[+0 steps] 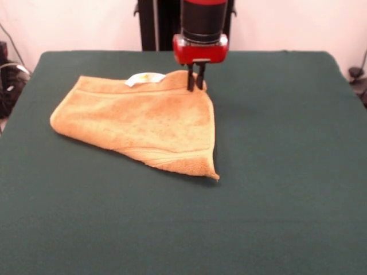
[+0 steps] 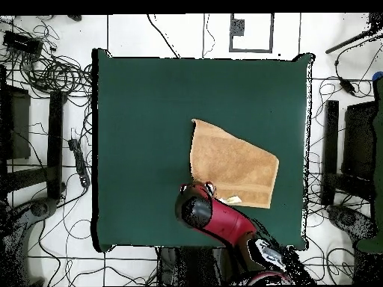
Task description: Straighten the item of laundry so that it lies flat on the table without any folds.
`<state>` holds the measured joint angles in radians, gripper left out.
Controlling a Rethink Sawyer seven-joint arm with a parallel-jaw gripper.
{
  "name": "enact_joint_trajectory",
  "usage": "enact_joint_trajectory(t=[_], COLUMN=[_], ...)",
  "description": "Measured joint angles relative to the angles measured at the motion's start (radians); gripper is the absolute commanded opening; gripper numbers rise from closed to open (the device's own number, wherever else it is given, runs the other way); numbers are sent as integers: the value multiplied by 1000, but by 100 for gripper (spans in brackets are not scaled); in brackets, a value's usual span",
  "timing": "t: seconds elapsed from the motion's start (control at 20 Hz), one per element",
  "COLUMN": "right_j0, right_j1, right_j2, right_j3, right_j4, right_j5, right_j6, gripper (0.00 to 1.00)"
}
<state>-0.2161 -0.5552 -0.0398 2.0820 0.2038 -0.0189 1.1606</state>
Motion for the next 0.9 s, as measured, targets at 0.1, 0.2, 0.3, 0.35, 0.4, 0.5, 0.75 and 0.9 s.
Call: enact_joint_trajectory(t=[0.1,0.2,0.3,0.35,0.4,0.5,0.75,0.9], right_j0=[8,27,34,47,54,72,105,127], right_j1=[-2,-13,-19,-24,-26,-29,-32,-32], right_j2=[0,0,0,0,0,0,0,0], right_j3=[2,10,13,14,14,14,14,14], right_j4=[5,20,26,35,40,51,72,84], right_j5=[0,0,0,0,0,0,0,0], right_j6=[13,43,55,70,76,93,132,157], gripper=[0,0,0,0,0,0,0,0])
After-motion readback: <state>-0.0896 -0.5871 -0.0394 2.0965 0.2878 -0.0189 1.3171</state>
